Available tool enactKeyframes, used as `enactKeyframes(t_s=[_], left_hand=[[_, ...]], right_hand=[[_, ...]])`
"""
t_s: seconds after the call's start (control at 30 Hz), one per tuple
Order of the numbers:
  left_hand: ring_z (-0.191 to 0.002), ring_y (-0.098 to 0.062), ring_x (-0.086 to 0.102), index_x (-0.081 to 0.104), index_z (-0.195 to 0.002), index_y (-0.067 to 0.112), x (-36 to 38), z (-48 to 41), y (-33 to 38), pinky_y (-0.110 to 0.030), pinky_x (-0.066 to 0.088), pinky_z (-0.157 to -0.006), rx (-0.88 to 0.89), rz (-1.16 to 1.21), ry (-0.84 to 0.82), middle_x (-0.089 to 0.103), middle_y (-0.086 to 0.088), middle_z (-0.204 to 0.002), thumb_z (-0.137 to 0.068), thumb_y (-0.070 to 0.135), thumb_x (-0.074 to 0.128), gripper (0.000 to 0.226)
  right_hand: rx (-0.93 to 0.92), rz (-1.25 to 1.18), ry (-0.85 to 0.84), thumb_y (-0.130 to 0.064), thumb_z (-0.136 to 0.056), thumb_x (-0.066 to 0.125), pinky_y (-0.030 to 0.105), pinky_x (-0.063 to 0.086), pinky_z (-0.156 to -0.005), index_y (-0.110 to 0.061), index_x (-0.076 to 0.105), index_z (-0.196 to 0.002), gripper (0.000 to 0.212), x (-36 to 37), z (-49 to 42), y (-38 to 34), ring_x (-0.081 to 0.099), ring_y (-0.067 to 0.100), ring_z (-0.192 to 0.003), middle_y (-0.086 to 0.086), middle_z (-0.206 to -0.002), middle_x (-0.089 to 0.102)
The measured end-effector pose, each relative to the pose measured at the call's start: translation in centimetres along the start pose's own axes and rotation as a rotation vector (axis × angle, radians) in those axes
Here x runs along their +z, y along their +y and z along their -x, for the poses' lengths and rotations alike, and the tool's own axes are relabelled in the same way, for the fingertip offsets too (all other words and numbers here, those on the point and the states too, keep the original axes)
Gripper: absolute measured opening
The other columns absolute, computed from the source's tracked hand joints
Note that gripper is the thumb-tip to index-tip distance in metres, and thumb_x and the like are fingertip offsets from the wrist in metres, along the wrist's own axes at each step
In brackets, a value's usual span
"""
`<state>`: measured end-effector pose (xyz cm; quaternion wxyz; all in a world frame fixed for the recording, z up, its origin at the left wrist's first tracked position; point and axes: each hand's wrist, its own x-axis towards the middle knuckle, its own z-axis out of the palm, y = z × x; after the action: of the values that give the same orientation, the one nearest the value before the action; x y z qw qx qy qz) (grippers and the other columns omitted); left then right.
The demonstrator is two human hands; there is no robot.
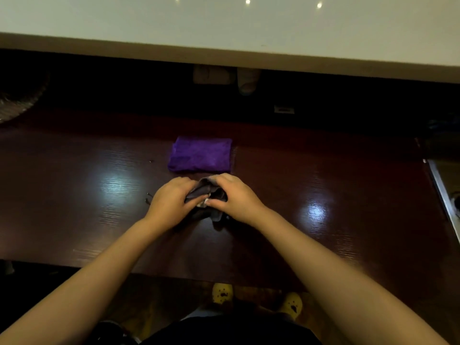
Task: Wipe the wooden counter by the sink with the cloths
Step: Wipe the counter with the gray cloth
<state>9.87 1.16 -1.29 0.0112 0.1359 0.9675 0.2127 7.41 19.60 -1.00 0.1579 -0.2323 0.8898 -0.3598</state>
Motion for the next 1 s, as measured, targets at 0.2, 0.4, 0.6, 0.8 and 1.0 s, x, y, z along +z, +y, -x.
enactKeyframes(t_s=[0.2,0.4,0.6,0.8,1.0], left_hand=[[-0.090,-0.025,0.058,0.061,-0.104,0.014,-0.5,1.3,-0.4,-0.036,0.048,-0.074,0.129,-0.142,-0.112,0.064,-0.005,-0.097,-0.078,0.053,0.047,0.049],[-0.087,-0.029,0.065,0.059,-0.116,0.017,-0.9,1.8,1.1,-0.035,0.055,-0.056,0.170,-0.229,-0.013,0.066,-0.007,-0.099,-0.072,0.025,0.064,0.045],[-0.082,-0.024,0.067,0.069,-0.106,0.014,-1.7,-2.4,5.8,-0.030,0.048,-0.059,0.347,-0.195,0.330,0.071,-0.005,-0.096,-0.080,0.018,0.061,0.028],[-0.084,-0.031,0.068,0.071,-0.102,0.008,1.3,-3.6,11.0,-0.035,0.055,-0.063,0.443,-0.096,0.340,0.071,-0.013,-0.098,-0.074,0.002,0.067,0.028],[-0.095,-0.020,0.069,0.072,-0.101,0.019,5.9,2.1,13.0,-0.028,0.056,-0.074,0.478,-0.226,-0.137,0.073,-0.002,-0.105,-0.045,0.019,0.082,0.057]], right_hand=[[-0.165,0.285,0.096,-0.008,-0.076,0.064,0.046,0.050,-0.069,-0.005,0.055,-0.097,0.022,0.7,0.9,-1.1,0.057,0.035,-0.090,0.015,-0.101,0.054],[-0.288,0.365,0.210,-0.001,-0.071,0.065,0.044,0.052,-0.059,0.001,0.059,-0.086,0.017,-0.7,3.0,-1.5,0.060,0.036,-0.083,0.020,-0.094,0.061],[-0.251,0.445,0.410,-0.007,-0.072,0.056,0.043,0.053,-0.059,0.000,0.060,-0.086,0.016,-6.5,4.7,-1.0,0.062,0.036,-0.085,0.019,-0.097,0.063],[-0.227,0.635,0.433,-0.008,-0.076,0.058,0.037,0.052,-0.055,0.000,0.062,-0.084,0.012,-8.7,8.8,2.6,0.063,0.035,-0.078,0.020,-0.097,0.065],[-0.192,0.672,0.090,-0.014,-0.072,0.057,0.032,0.049,-0.064,-0.010,0.062,-0.085,0.014,-4.5,15.3,6.7,0.061,0.030,-0.079,0.011,-0.092,0.065]])
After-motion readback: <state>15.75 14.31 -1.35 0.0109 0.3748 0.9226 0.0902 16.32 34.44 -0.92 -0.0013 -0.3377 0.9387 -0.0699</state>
